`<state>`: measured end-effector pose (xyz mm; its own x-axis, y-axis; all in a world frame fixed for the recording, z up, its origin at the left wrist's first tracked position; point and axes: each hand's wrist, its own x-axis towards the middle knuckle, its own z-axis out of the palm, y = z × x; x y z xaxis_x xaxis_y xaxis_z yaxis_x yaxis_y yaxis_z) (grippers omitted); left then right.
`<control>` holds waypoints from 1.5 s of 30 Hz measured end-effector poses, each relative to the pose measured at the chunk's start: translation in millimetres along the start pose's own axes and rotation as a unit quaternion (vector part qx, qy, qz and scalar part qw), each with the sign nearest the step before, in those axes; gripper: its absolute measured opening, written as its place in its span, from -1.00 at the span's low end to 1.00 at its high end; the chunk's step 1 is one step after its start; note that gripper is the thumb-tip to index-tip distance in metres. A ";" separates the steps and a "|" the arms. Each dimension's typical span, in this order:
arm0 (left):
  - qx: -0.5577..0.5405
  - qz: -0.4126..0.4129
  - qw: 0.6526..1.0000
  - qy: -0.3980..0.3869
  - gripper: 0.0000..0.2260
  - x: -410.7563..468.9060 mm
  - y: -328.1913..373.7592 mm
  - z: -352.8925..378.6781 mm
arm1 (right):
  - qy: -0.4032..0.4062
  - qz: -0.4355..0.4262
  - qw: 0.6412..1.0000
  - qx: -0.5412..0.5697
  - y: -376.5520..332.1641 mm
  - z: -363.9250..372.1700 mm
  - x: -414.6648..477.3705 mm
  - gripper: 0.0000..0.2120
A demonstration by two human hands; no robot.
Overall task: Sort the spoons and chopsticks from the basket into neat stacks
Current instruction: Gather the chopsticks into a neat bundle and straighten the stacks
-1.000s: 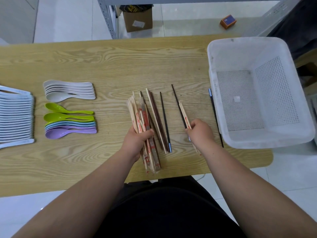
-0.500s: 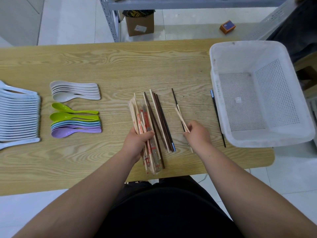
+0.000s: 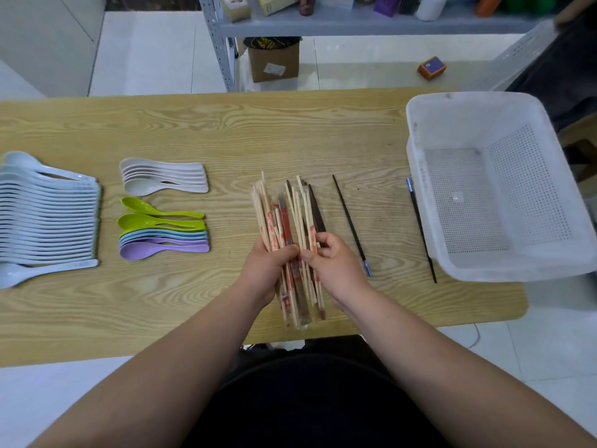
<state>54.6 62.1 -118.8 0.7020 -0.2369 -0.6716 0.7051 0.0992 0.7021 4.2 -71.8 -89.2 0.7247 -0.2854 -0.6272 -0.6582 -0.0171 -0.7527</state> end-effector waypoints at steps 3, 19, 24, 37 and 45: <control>-0.021 0.016 1.000 -0.009 -0.71 -2.7 4.0 -4.6 | 0.032 -0.039 0.998 -0.048 -7.4 11.4 -6.2 -0.71; -0.071 0.009 0.997 0.015 -0.78 -9.2 19.0 -43.4 | -0.023 -0.054 0.994 -0.090 -17.3 61.0 -42.2 -0.68; -0.083 0.024 0.996 0.030 -0.84 -16.6 22.8 -40.5 | 0.001 -0.033 0.999 0.002 -3.3 82.0 -57.0 -0.69; 0.011 -0.005 0.998 0.055 -0.69 -1.4 -4.8 -31.3 | 0.179 -0.020 0.920 -0.348 30.6 -34.7 4.5 -0.36; 0.012 -0.029 0.997 0.067 -0.75 13.5 -18.3 -11.1 | 0.200 0.067 0.879 -0.428 56.2 -103.0 38.2 -0.28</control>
<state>52.2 67.8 -143.3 0.6677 -0.1109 -0.7361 0.7440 0.0655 0.6650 -26.1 -182.4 -134.8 0.6122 -0.6510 -0.4487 -0.7684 -0.6238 -0.1433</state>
